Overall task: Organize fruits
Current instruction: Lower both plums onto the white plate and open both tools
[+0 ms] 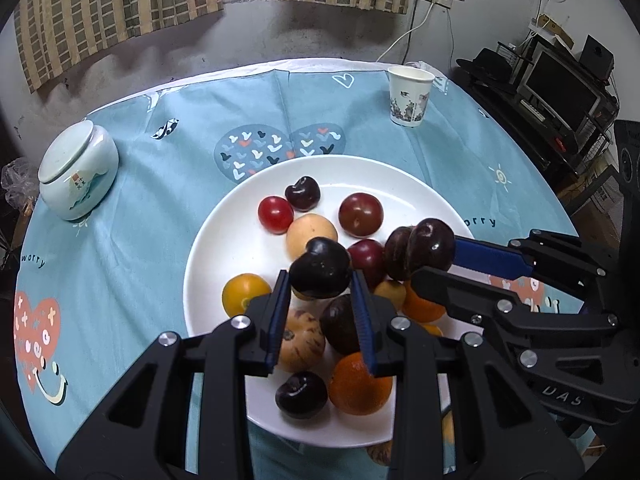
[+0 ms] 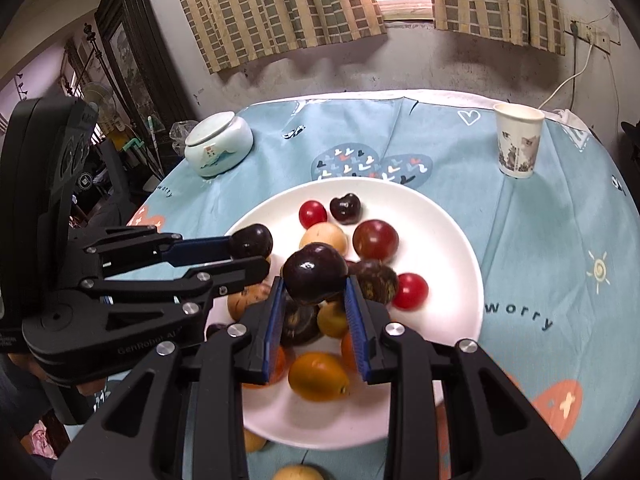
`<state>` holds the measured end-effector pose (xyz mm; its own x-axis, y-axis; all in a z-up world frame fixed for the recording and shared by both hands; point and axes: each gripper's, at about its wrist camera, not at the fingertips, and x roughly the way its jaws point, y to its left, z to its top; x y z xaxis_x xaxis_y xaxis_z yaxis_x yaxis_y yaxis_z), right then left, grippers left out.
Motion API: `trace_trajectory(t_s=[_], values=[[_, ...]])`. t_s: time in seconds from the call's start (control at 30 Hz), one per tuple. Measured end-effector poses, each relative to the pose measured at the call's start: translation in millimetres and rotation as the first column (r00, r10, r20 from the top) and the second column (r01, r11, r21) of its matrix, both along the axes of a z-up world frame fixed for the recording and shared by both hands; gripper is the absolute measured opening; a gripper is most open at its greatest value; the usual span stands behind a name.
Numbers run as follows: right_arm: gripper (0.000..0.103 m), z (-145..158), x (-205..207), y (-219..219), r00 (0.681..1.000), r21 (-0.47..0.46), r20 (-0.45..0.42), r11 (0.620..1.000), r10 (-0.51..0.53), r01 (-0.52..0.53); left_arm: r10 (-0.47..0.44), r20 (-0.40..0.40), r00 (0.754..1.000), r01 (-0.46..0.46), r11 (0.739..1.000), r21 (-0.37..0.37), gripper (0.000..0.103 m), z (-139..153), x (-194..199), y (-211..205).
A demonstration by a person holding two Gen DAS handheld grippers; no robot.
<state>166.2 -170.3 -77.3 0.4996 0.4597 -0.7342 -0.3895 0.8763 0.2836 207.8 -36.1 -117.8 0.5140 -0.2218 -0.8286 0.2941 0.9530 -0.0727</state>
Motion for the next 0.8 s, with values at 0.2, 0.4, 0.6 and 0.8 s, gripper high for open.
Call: trace_trajectory(t_s=[0.2,0.4,0.6,0.8], values=[[0.030,0.4,14.4,3.3,1.000,-0.003,0.011,1.000,0.005,-0.005,0.012,0.008,1.000,-0.012,1.000,-0.005,0.031,1.9,13.0,1.0],[0.031,-6.8,28.2,7.0,1.000,-0.052,0.011,0.999,0.005,-0.004,0.022,-0.002,1.000,-0.022,1.000,0.004,0.031,-3.9,21.6,0.9],[0.032,-17.4,36.8,6.4,1.000,-0.136,-0.013,0.991,-0.019,0.017,0.071,-0.028,0.997,-0.071,0.997,0.019,0.056,-12.0,26.2,8.1],[0.034,-9.6,26.9,0.0,1.000,-0.126,-0.002,0.992,-0.022,0.022,0.067,-0.017,0.998,-0.067,0.998,0.017,0.060,-3.5,13.7,8.9]])
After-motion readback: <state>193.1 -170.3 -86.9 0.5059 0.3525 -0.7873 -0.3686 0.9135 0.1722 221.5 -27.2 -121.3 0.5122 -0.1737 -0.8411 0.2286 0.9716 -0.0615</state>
